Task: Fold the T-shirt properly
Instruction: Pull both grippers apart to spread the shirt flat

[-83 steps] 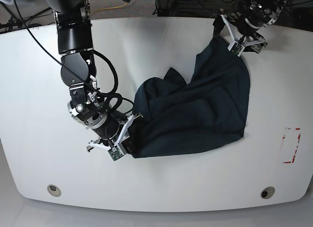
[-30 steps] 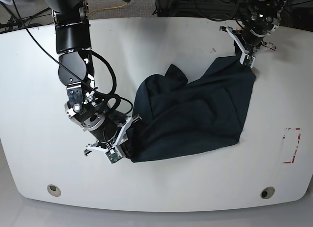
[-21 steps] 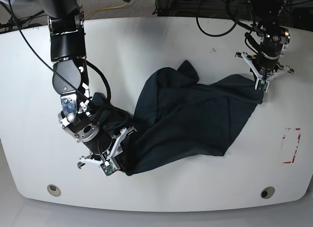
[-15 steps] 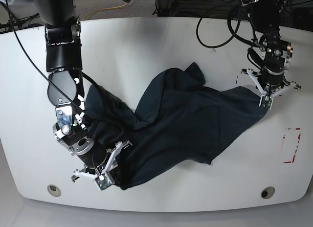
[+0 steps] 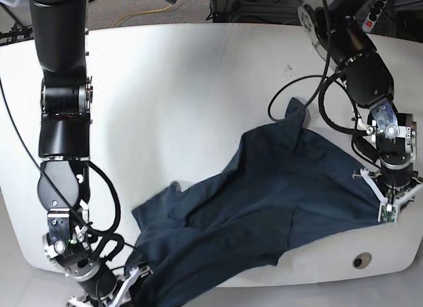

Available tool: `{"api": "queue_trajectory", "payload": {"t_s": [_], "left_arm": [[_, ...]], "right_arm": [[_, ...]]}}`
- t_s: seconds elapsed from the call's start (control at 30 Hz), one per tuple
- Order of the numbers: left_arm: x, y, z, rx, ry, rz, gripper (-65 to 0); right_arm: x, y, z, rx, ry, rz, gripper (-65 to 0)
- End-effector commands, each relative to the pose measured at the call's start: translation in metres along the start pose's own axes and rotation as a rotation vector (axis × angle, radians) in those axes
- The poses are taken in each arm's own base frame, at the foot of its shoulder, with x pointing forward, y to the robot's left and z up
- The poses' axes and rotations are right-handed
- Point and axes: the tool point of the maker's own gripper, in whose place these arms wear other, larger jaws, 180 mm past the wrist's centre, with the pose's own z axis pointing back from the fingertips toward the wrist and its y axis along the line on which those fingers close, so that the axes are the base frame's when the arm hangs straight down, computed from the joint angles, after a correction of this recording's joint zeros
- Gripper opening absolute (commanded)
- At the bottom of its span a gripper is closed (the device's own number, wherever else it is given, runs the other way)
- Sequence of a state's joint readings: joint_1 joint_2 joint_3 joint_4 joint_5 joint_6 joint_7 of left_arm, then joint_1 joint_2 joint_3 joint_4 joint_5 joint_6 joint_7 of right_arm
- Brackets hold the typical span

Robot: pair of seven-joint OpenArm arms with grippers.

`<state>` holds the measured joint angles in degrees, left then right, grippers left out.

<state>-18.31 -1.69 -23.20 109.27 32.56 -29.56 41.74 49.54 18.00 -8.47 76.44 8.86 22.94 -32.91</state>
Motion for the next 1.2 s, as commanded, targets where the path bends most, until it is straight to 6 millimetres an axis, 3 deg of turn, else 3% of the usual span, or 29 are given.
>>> {"api": "queue_trajectory", "payload": {"t_s": [0.0, 0.1, 0.23, 0.37, 0.47, 0.57, 0.63, 0.77, 0.97, 1.17], "left_arm": [[0.034, 0.033, 0.001, 0.073, -0.056, -0.029, -64.6], [0.059, 0.060, 0.000, 0.121, -0.055, -0.061, -64.6], [0.087, 0.095, 0.005, 0.199, -0.085, -0.085, -64.6], [0.099, 0.118, 0.010, 0.250, -0.110, -0.097, -64.6], [0.098, 0.120, 0.010, 0.241, -0.100, -0.148, -64.6], [0.090, 0.114, 0.008, 0.212, -0.075, -0.199, -64.7], [0.075, 0.103, 0.004, 0.180, -0.042, -0.230, -64.7], [0.036, 0.078, 0.000, 0.112, 0.034, -0.295, -64.7], [-0.030, 0.029, 0.005, -0.033, 0.124, -0.357, -64.7], [-0.097, 0.002, 0.023, -0.163, 0.182, -0.327, -64.7]], "right_arm": [[0.049, -0.025, 0.003, -0.044, -0.110, 0.011, -65.0], [0.075, -0.049, 0.010, -0.086, -0.146, 0.034, -65.0], [0.106, -0.067, 0.019, -0.121, -0.194, 0.059, -65.0], [0.113, -0.088, 0.030, -0.161, -0.171, 0.078, -65.0], [0.110, -0.093, 0.039, -0.179, -0.161, 0.100, -65.0], [0.082, -0.084, 0.040, -0.169, -0.112, 0.114, -65.0], [0.063, -0.079, 0.044, -0.166, -0.074, 0.113, -65.0], [0.004, -0.070, 0.057, -0.162, 0.005, 0.041, -65.0], [-0.098, -0.022, 0.077, -0.089, 0.149, -0.063, -65.0], [-0.173, 0.029, 0.102, -0.029, 0.280, -0.160, -65.0]]}}
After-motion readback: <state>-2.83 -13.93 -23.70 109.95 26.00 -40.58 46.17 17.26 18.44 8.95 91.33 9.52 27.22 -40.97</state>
